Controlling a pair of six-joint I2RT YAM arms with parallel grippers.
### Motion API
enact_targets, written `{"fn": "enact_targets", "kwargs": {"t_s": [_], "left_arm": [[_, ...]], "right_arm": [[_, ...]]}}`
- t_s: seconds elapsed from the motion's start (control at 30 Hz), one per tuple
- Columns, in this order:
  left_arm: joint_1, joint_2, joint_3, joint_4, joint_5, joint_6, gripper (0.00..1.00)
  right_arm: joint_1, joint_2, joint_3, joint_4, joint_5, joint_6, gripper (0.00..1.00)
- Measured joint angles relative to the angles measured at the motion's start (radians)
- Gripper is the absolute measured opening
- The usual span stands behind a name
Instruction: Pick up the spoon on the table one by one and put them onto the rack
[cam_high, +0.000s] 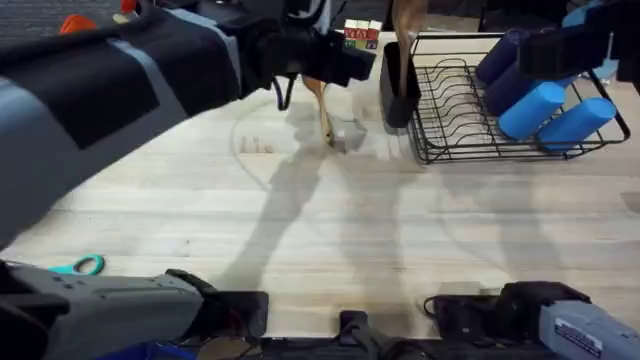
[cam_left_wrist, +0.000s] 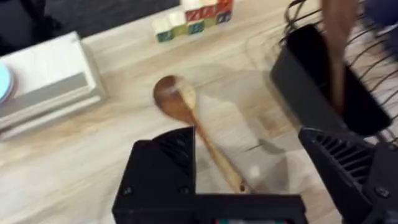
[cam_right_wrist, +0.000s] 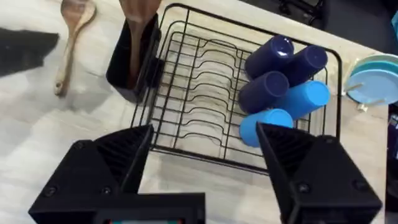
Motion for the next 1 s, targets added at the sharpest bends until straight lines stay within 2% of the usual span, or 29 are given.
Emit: {"fn": "enact_targets", "kwargs": {"t_s": [0.17,0.33,0.67,1.0], "left_arm": [[0.038,0.0,0.0,-0.035,-0.003,-0.013,0.995],[0.049,0.0,0.0,-0.036,-0.043,-0.073,0.996],[0.037,0.0,0.012,-0.135,-0.11,-0.253,0.996],[-0.005,0.0,0.108,-0.193,-0.155,-0.393,0.996]], "right_arm": [[0.0,0.0,0.0,-0.017,0.0,0.0,0.996],[0.0,0.0,0.0,-0.024,0.0,0.0,0.996],[0.0,0.0,0.0,-0.024,0.0,0.0,0.996],[0.0,0.0,0.0,-0.024,0.0,0.0,0.996]]}}
